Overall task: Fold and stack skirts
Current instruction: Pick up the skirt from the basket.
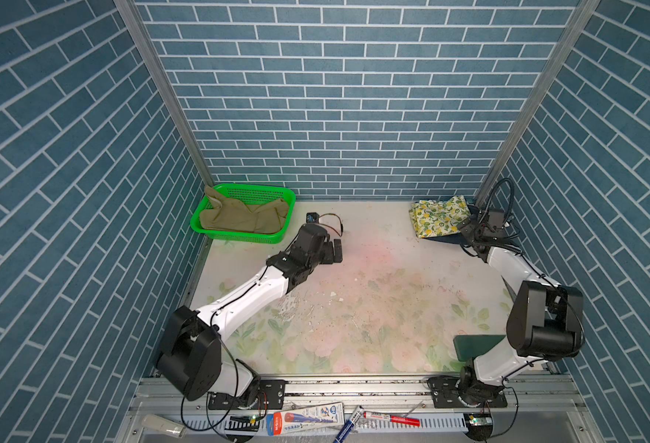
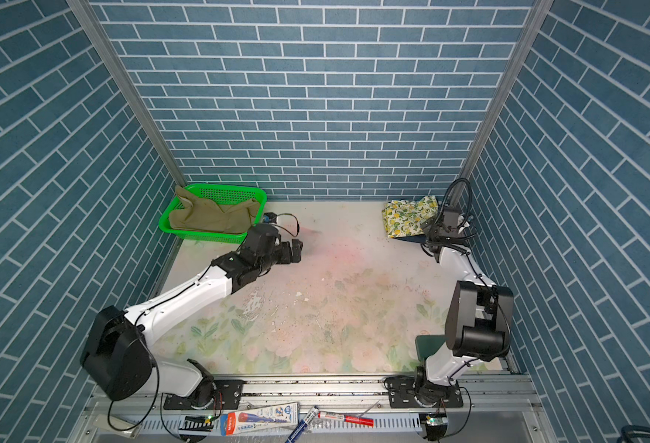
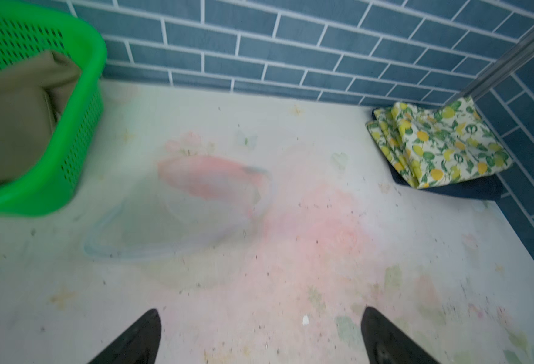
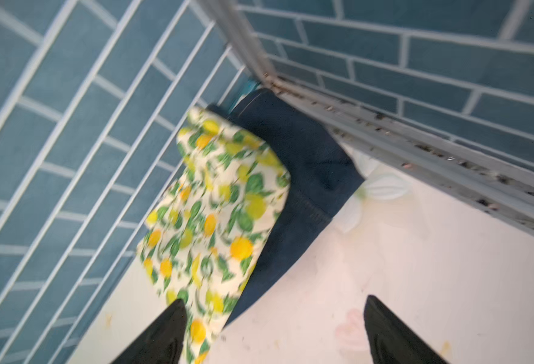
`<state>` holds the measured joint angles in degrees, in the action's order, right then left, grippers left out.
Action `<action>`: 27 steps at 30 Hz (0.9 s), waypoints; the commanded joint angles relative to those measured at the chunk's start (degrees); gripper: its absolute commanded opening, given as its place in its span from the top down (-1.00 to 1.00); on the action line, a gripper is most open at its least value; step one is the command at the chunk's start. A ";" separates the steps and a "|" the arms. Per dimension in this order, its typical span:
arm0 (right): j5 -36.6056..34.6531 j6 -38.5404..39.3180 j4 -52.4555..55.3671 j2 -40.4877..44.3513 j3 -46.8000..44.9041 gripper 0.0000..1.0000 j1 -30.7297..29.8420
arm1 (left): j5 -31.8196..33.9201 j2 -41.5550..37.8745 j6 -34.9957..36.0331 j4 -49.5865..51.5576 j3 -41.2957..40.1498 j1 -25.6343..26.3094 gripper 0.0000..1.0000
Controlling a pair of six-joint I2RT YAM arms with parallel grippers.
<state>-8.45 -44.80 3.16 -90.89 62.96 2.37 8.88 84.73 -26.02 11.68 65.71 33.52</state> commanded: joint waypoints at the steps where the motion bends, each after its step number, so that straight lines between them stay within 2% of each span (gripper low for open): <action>1: 5.53 11.70 -3.71 3.56 -4.97 -0.68 -6.55 | 3.44 5.94 3.04 11.98 10.69 -4.35 -0.99; 5: 5.97 21.39 -3.84 5.02 -6.83 -0.61 -16.68 | 3.84 14.97 5.01 20.55 25.23 -12.21 -0.99; 7: 6.17 23.75 -3.57 5.16 -7.47 -0.56 -20.19 | 4.72 19.05 6.07 22.98 30.90 -15.68 -0.99; 12: 9.42 28.73 -7.99 5.03 -11.16 -0.50 -27.52 | 6.50 30.35 6.86 23.83 41.29 -22.16 -0.99; 14: 9.46 28.53 -11.05 4.55 -12.78 -0.48 -30.23 | 3.77 35.11 3.75 22.38 44.30 -24.95 -0.99; 20: 9.64 30.27 -16.81 2.78 -14.60 -0.45 -36.62 | -3.64 43.22 -11.66 4.63 41.98 -31.56 -0.95; 23: 9.99 30.31 -17.86 3.05 -14.80 -0.43 -37.52 | -4.93 47.52 -18.47 -1.70 42.30 -33.32 -0.93; 27: 10.40 30.38 -18.08 4.46 -15.12 -0.42 -37.70 | -5.88 51.54 -23.90 -7.98 42.84 -34.33 -0.92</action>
<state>1.65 -16.99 -12.51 -87.44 49.65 -35.35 5.08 135.00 -42.63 11.79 108.07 -0.84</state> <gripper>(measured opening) 0.714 0.962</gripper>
